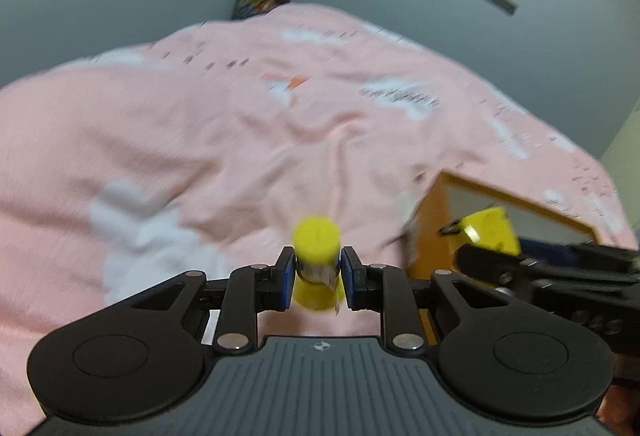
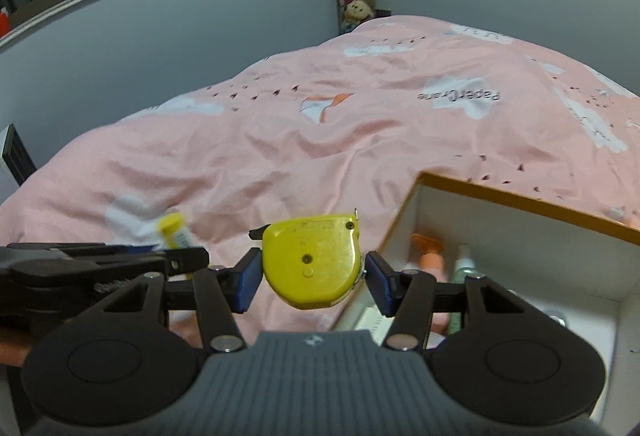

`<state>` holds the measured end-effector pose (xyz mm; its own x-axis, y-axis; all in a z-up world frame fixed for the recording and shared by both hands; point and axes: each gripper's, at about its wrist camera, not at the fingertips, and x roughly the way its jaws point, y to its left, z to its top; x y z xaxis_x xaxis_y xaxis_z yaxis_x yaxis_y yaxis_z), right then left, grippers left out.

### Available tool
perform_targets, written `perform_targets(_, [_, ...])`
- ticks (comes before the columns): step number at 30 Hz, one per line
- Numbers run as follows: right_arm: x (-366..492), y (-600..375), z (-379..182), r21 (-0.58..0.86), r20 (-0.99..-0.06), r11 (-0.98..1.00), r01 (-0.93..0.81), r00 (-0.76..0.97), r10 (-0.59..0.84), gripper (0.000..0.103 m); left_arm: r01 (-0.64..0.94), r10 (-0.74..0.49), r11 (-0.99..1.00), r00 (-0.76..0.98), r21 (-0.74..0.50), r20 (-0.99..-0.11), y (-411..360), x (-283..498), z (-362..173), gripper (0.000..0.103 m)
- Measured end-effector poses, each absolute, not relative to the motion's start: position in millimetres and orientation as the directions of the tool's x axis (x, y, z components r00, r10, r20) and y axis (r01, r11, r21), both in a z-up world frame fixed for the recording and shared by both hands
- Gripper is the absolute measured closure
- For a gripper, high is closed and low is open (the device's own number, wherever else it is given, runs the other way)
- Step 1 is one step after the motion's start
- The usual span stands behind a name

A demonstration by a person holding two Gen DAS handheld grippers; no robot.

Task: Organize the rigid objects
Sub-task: 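Carry the yellow bottle and tape measure over the orange box, then lower both yellow items into the box and open both tools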

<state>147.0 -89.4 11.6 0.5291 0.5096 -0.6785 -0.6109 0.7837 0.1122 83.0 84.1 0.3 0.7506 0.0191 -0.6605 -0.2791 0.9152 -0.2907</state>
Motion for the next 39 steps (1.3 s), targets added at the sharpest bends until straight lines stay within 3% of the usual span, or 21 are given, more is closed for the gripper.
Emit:
perform_targets(10, [158.1, -152.1, 33.2, 0.071, -0.689, 0.842, -0.535, 0.584, 0.430, 0.048, -0.036, -0.180, 0.940, 0.792, -0.339, -0.583, 13.3, 108.6, 36.6, 0.076])
perform_targets(21, [202.5, -224.6, 9.2, -0.053, -0.854, 0.877, -0.477, 0.477, 0.208, 0.048, 0.135, -0.408, 0.891, 0.656, -0.433, -0.635, -49.6, 165.0, 3.5, 0.076])
perform_targets(27, [228.9, -246.6, -16.3, -0.021, -0.916, 0.896, -0.443, 0.369, 0.161, 0.048, 0.092, -0.415, 0.886, 0.592, -0.454, -0.691, -38.1, 187.4, -15.1, 0.076])
perform_targets(39, [256.2, -237.6, -44.0, -0.095, -0.950, 0.871, -0.482, 0.304, 0.065, 0.047, 0.099, -0.431, 0.879, 0.585, -0.466, -0.687, -34.7, 212.7, -13.9, 0.076])
